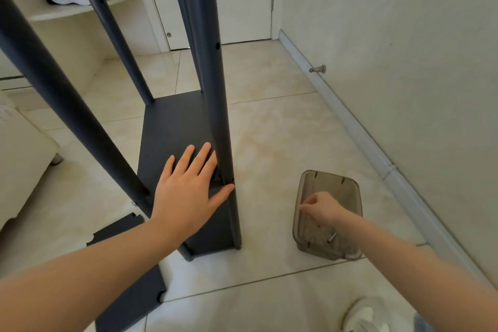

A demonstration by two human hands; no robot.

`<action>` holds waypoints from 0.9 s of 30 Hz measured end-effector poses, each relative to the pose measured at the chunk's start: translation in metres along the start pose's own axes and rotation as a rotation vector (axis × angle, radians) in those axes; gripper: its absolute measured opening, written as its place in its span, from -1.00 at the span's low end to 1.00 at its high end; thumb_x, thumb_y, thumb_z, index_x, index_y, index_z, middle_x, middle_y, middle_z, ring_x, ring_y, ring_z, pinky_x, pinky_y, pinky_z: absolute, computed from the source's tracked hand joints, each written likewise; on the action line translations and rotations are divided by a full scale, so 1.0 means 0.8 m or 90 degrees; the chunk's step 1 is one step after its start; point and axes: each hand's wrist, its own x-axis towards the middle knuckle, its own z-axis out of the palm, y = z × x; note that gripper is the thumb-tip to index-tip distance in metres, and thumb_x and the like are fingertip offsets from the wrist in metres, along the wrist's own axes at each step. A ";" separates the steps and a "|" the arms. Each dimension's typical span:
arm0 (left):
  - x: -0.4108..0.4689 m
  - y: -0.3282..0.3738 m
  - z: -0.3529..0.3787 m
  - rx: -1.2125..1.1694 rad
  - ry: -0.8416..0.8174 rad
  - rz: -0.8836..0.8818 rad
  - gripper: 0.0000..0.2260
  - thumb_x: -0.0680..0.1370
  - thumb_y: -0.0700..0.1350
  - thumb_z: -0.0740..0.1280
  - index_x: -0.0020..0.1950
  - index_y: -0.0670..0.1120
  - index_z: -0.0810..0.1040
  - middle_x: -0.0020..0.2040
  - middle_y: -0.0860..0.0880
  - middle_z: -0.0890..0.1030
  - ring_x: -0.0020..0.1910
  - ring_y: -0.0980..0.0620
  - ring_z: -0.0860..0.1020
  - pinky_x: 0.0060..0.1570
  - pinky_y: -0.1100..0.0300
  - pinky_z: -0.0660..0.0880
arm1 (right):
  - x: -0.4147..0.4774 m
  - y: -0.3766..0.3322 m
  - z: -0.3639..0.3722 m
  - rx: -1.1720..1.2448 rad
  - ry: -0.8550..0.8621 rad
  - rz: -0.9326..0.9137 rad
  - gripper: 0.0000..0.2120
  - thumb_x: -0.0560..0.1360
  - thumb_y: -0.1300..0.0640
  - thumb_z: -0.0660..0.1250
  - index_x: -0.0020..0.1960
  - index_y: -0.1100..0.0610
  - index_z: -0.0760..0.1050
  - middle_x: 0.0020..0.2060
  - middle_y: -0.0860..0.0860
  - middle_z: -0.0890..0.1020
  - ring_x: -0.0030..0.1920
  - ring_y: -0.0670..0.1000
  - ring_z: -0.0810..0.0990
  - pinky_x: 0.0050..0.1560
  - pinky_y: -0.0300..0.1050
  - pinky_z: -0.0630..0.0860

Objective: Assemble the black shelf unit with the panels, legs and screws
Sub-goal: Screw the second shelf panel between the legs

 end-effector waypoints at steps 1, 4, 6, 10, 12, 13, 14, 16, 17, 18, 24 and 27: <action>-0.001 0.001 0.000 -0.002 0.002 -0.001 -0.32 0.57 0.38 -0.06 0.53 0.00 0.37 0.52 -0.02 0.38 0.53 -0.13 0.30 0.46 -0.18 0.27 | 0.003 0.009 0.004 -0.027 -0.001 0.016 -0.76 0.59 0.08 0.30 -0.20 0.17 0.51 -0.41 0.05 0.45 -0.40 0.00 0.42 -0.30 -0.14 0.37; 0.000 0.001 0.000 -0.002 0.008 -0.002 -0.32 0.57 0.37 -0.05 0.52 0.00 0.38 0.51 -0.02 0.39 0.52 -0.13 0.30 0.46 -0.19 0.28 | 0.014 0.026 0.020 -0.070 -0.017 0.044 -0.63 0.61 0.01 0.25 -0.32 0.13 0.33 -0.46 0.03 0.38 -0.45 0.01 0.37 -0.31 -0.15 0.32; 0.000 0.000 0.000 -0.005 0.010 -0.003 -0.32 0.58 0.37 -0.04 0.52 -0.01 0.38 0.51 -0.03 0.39 0.53 -0.14 0.30 0.46 -0.20 0.28 | 0.020 0.029 0.032 -0.084 -0.026 0.048 -0.64 0.61 -0.04 0.24 -0.25 0.17 0.37 -0.39 0.07 0.46 -0.33 0.07 0.48 -0.23 -0.11 0.41; 0.000 0.000 0.001 -0.011 0.010 0.000 -0.33 0.58 0.37 -0.03 0.51 0.00 0.38 0.51 -0.03 0.40 0.53 -0.14 0.29 0.47 -0.20 0.26 | 0.023 0.031 0.055 -0.114 -0.052 0.039 -0.67 0.63 -0.06 0.21 -0.09 0.22 0.37 -0.18 0.12 0.53 -0.15 0.09 0.50 -0.13 -0.13 0.39; -0.001 0.000 0.002 -0.011 0.008 -0.002 -0.33 0.57 0.38 -0.04 0.51 0.00 0.38 0.51 -0.03 0.40 0.54 -0.14 0.28 0.48 -0.20 0.25 | 0.024 0.031 0.064 -0.113 -0.053 0.032 -0.68 0.63 -0.05 0.19 -0.11 0.20 0.35 -0.14 0.13 0.53 -0.13 0.09 0.50 -0.12 -0.11 0.38; -0.001 0.000 0.002 -0.012 0.007 -0.004 -0.33 0.57 0.38 -0.04 0.51 0.01 0.38 0.51 -0.03 0.39 0.54 -0.13 0.28 0.48 -0.20 0.25 | 0.025 0.031 0.067 -0.110 -0.051 0.029 -0.68 0.63 -0.05 0.20 -0.11 0.20 0.36 -0.14 0.13 0.54 -0.13 0.10 0.51 -0.11 -0.10 0.39; -0.001 0.000 0.002 -0.012 0.006 -0.005 -0.33 0.57 0.38 -0.04 0.51 0.01 0.38 0.51 -0.02 0.39 0.54 -0.13 0.27 0.48 -0.20 0.24 | 0.026 0.031 0.070 -0.106 -0.052 0.028 -0.68 0.63 -0.06 0.21 -0.10 0.21 0.37 -0.14 0.13 0.55 -0.12 0.10 0.52 -0.10 -0.10 0.40; -0.001 0.001 0.001 -0.010 0.004 -0.008 -0.33 0.57 0.38 -0.05 0.51 0.01 0.38 0.52 -0.02 0.39 0.54 -0.13 0.27 0.49 -0.19 0.24 | 0.026 0.031 0.074 -0.092 -0.075 0.024 -0.68 0.61 -0.07 0.23 -0.08 0.20 0.38 -0.14 0.12 0.56 -0.14 0.09 0.53 -0.14 -0.10 0.43; -0.001 0.001 0.001 -0.009 0.004 -0.008 -0.33 0.57 0.38 -0.05 0.51 0.01 0.39 0.52 -0.02 0.39 0.54 -0.13 0.28 0.49 -0.19 0.24 | 0.025 0.032 0.077 -0.082 -0.093 0.027 -0.68 0.60 -0.08 0.25 -0.06 0.19 0.38 -0.14 0.11 0.56 -0.15 0.08 0.53 -0.16 -0.10 0.45; -0.001 0.001 0.001 -0.009 0.005 -0.007 -0.33 0.57 0.38 -0.05 0.51 0.01 0.39 0.51 -0.02 0.40 0.54 -0.13 0.28 0.48 -0.18 0.24 | 0.025 0.032 0.080 -0.070 -0.114 0.033 -0.68 0.59 -0.09 0.26 -0.04 0.18 0.39 -0.13 0.11 0.57 -0.15 0.07 0.54 -0.18 -0.10 0.48; -0.001 0.001 0.000 -0.014 0.008 -0.006 -0.33 0.58 0.37 -0.05 0.50 0.00 0.40 0.51 -0.02 0.40 0.54 -0.13 0.29 0.48 -0.20 0.25 | 0.022 0.036 0.101 -0.070 -0.213 0.032 -0.50 0.49 -0.18 0.37 0.21 0.17 0.40 0.05 0.12 0.63 0.05 0.12 0.66 0.04 -0.02 0.61; -0.001 0.001 0.000 -0.017 0.013 -0.005 -0.33 0.57 0.37 -0.04 0.49 0.00 0.41 0.50 -0.03 0.41 0.53 -0.14 0.30 0.47 -0.20 0.26 | 0.020 0.034 0.111 -0.095 -0.257 0.035 -0.37 0.44 -0.23 0.40 0.32 0.14 0.35 0.07 0.06 0.61 0.03 0.07 0.65 0.06 0.05 0.63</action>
